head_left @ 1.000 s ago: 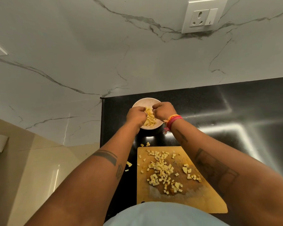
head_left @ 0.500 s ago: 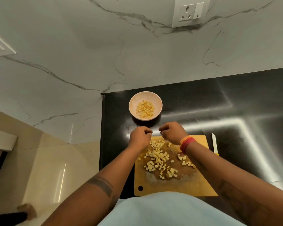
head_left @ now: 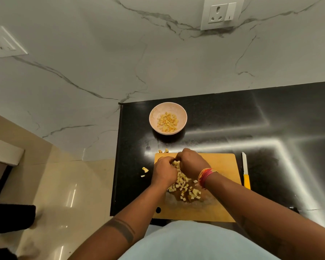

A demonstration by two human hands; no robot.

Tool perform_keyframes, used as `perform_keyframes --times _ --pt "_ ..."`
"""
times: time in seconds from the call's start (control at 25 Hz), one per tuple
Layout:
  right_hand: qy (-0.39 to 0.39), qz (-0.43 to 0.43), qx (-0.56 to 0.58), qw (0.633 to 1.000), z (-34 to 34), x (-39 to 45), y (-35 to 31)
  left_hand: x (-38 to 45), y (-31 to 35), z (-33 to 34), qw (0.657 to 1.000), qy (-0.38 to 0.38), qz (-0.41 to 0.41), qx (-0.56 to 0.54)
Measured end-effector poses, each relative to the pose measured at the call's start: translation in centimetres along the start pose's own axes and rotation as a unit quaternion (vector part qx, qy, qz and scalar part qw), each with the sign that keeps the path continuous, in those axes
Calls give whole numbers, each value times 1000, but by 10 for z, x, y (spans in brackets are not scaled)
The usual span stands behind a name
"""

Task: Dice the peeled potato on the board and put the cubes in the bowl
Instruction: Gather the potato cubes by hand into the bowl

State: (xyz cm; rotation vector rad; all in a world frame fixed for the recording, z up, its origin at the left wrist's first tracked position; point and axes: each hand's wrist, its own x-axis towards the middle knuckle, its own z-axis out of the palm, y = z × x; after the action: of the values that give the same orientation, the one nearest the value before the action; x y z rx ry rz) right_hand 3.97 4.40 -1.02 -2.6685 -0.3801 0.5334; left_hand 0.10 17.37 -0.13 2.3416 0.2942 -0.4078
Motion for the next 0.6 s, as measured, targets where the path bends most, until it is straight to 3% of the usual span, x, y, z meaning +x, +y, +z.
perform_keyframes --times 0.2,0.4,0.6 --pt "-30 -87 -33 995 -2 23 -19 -19 -15 -9 993 99 -54 -20" --pt "-33 -144 -142 979 8 12 -15 -11 -20 -8 994 67 -87 7" --pt "-32 -90 -53 994 -1 -14 17 -12 -15 7 998 45 -35 -40"
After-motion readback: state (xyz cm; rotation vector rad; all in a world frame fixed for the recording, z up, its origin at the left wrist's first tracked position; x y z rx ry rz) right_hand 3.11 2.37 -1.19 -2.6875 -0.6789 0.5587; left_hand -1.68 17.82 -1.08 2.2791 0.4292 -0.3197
